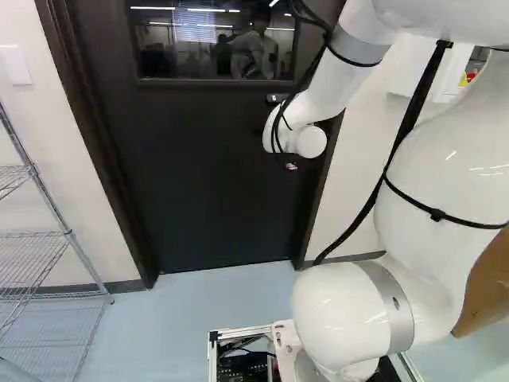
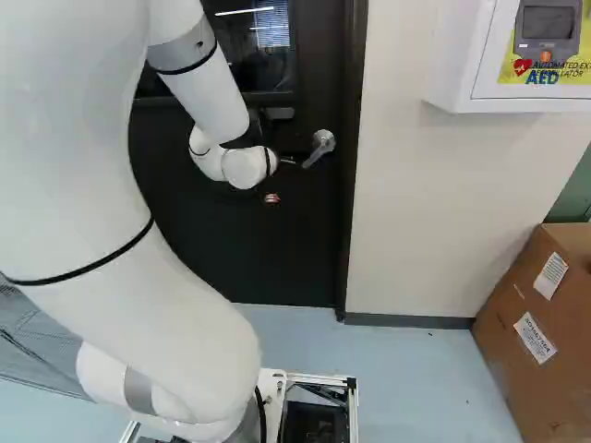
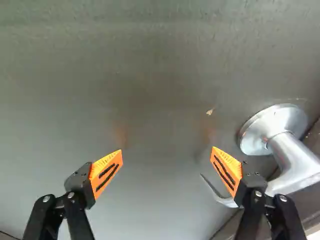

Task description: Open the door and move inside

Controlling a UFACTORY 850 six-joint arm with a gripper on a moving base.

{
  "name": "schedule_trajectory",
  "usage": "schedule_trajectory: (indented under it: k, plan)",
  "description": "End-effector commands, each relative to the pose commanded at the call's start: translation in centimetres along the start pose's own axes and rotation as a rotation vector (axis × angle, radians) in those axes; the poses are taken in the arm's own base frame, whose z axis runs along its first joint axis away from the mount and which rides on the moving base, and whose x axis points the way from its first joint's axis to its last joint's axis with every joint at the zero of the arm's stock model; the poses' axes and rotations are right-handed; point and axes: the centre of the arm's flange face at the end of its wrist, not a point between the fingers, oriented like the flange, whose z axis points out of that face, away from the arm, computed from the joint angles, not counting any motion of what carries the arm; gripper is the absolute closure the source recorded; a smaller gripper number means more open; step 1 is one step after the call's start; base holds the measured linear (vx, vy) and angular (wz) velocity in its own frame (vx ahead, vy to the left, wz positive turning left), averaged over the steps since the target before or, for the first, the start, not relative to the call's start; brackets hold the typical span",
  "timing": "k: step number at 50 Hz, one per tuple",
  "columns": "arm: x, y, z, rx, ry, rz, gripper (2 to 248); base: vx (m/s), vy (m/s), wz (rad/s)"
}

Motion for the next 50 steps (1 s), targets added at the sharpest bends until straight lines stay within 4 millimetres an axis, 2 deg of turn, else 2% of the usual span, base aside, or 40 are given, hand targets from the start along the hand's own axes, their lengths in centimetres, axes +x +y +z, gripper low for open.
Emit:
schedule_trajectory:
  k: [50]
  plan:
    - [-4.9,0.0,2.0,0.0,-0.115,0.0,3,0.0,0.0,0.0]
